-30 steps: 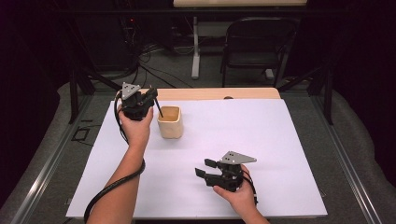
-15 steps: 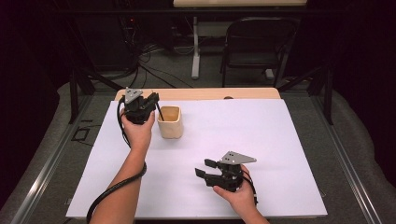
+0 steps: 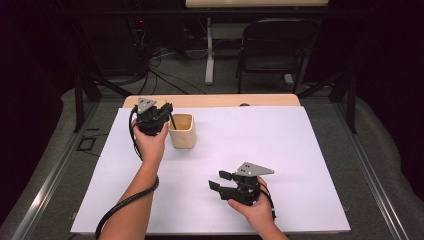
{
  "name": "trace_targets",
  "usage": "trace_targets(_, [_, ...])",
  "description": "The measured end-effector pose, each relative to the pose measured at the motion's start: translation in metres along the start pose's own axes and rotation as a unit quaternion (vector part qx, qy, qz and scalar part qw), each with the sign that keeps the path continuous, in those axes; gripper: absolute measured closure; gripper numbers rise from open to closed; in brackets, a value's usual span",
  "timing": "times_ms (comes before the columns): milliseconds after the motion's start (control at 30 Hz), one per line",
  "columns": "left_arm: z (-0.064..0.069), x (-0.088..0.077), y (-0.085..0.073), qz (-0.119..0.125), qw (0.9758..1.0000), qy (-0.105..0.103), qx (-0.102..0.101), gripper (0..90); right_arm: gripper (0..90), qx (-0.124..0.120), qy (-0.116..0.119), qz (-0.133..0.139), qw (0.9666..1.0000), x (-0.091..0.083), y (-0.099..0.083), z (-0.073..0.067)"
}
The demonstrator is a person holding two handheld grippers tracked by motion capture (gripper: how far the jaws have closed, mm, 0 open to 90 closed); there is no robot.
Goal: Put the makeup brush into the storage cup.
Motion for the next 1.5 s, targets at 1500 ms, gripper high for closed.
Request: trace_targets(1500, [0.002, 0.013, -0.028, -0.031, 0.9995, -0.004, -0.001, 83.7, 43.6, 0.002, 0.000, -0.002, 1.0000, 0.001, -0.001, 0.000])
Point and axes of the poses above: each handheld gripper's, and its own axes: x roughly forward along the jaws, y roughly out of its top, z roughly to its right, the point moved 2 cm from there along x, roughly forward along the jaws, and after that the axes turned 1 degree about -x, right-handed, at the moved point
